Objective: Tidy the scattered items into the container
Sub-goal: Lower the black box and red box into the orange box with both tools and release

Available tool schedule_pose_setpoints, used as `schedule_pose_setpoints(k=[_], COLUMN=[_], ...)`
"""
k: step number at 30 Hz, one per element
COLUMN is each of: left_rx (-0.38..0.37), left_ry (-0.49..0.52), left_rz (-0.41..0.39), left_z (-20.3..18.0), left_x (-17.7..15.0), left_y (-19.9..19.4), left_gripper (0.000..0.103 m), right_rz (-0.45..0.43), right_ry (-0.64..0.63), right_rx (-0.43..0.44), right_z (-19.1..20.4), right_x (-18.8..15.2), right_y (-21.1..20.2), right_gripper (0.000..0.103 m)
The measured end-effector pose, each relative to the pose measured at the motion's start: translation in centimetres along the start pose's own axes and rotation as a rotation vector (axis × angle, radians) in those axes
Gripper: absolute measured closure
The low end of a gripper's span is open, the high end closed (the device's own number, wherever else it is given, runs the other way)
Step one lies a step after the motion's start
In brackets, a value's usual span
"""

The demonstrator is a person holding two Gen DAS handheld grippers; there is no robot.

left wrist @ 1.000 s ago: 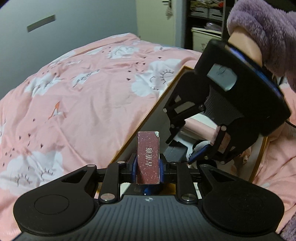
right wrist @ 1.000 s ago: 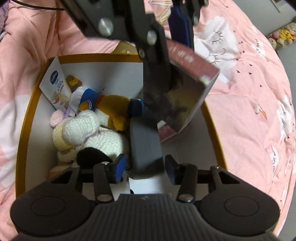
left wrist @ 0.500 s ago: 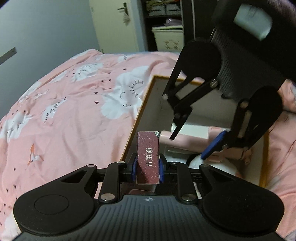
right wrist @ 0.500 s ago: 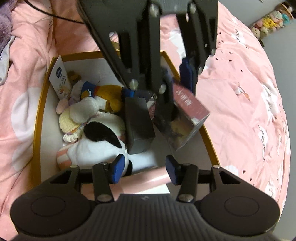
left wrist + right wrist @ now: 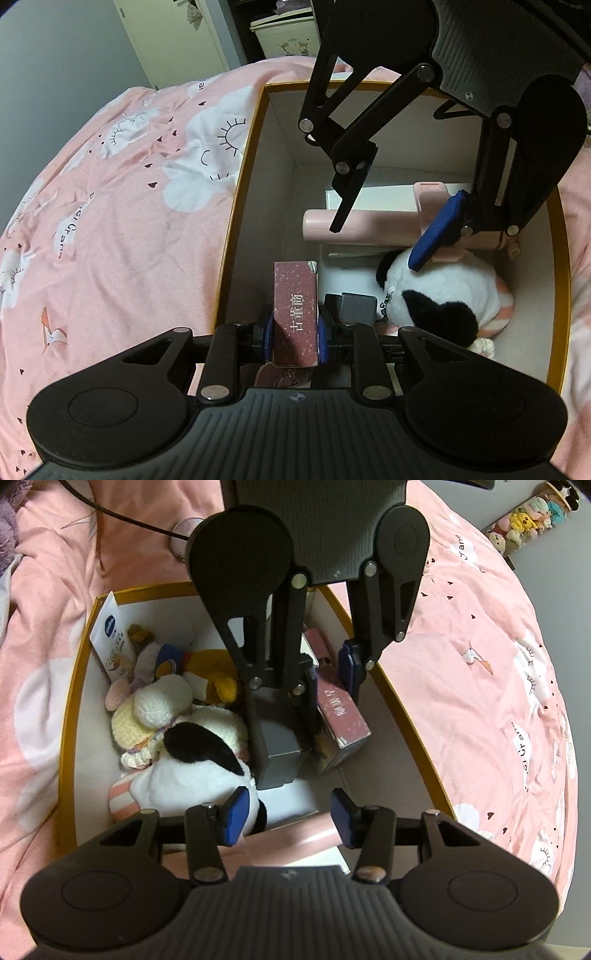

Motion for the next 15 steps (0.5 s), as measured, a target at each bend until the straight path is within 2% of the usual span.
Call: schedule_pose_setpoints(k=[4, 8, 15], left_rx=[-0.031, -0.014, 0.034], left_ry=[0.006, 0.008, -0.055], left_rz=[0.000, -0.016, -0.032], left_z=[0.4, 0.6, 0.5], left_x=[-0.1, 0.0, -0.2], left_y=[-0.2, -1.1, -3.5], left_gripper=[0.075, 0.075, 0.074], right_rz=[-0.001, -0.002, -0.020], right_ry=[0.006, 0.007, 0.020], right_rx=[-0.003, -0.011, -0.022], right_z=[0.0, 0.2, 0.8], right_x=[0.2, 0.2, 0.7], right_y=[-0.2, -0.2, -0.9], right_gripper=[0.051, 0.051, 0.053])
Point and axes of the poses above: each gripper's, at about its wrist camera, not at the fingertips, and y roughly the way its jaws point, z to its left, x to its top, the point moved 3 cm from there along y, roughly the way its jaws point, and after that the axes turned 15 degrees about y, right-handed, at the moved point
